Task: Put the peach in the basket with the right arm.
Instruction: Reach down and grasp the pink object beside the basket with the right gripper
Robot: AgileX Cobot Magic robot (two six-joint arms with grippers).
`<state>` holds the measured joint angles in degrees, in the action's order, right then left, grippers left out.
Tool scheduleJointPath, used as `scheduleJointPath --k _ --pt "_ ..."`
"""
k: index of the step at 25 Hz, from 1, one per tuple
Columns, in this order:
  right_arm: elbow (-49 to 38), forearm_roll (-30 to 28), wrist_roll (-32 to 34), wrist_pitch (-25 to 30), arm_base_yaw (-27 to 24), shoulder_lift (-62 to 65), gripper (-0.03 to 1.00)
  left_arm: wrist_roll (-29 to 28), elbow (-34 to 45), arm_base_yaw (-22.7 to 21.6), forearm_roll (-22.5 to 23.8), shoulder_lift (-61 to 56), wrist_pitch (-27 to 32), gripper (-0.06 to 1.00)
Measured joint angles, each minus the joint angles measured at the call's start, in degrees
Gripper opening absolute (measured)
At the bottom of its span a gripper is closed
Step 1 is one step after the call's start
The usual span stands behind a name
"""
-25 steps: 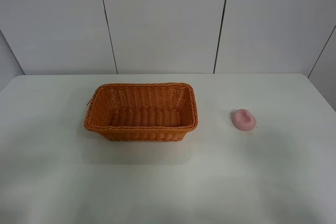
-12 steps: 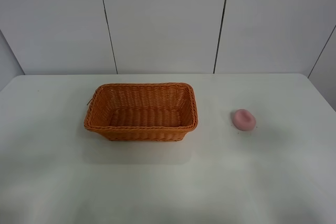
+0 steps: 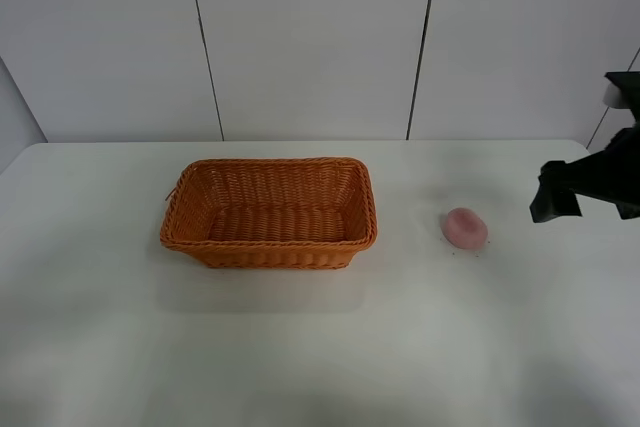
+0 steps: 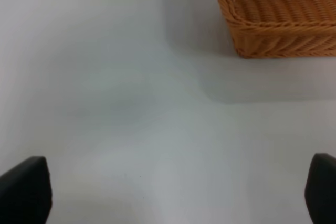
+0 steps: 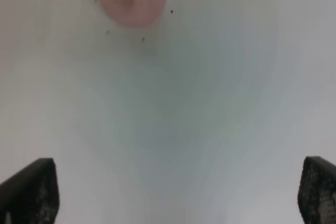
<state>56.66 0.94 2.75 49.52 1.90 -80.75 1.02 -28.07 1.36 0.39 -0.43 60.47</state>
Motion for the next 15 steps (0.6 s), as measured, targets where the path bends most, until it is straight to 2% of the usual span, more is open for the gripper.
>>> scheduleJointPath --k 8,11,15 --pt "18.29 0.0 0.0 1.26 0.0 -24.17 0.7 0.0 0.0 0.0 0.0 0.0 0.0 0.99" --pt "23.4 0.11 0.0 2.59 0.32 -29.05 0.7 0.0 0.0 0.0 0.0 0.0 0.0 0.99" --pt "26.12 0.23 0.0 3.13 2.59 -31.71 0.7 0.0 0.0 0.0 0.0 0.0 0.0 0.99"
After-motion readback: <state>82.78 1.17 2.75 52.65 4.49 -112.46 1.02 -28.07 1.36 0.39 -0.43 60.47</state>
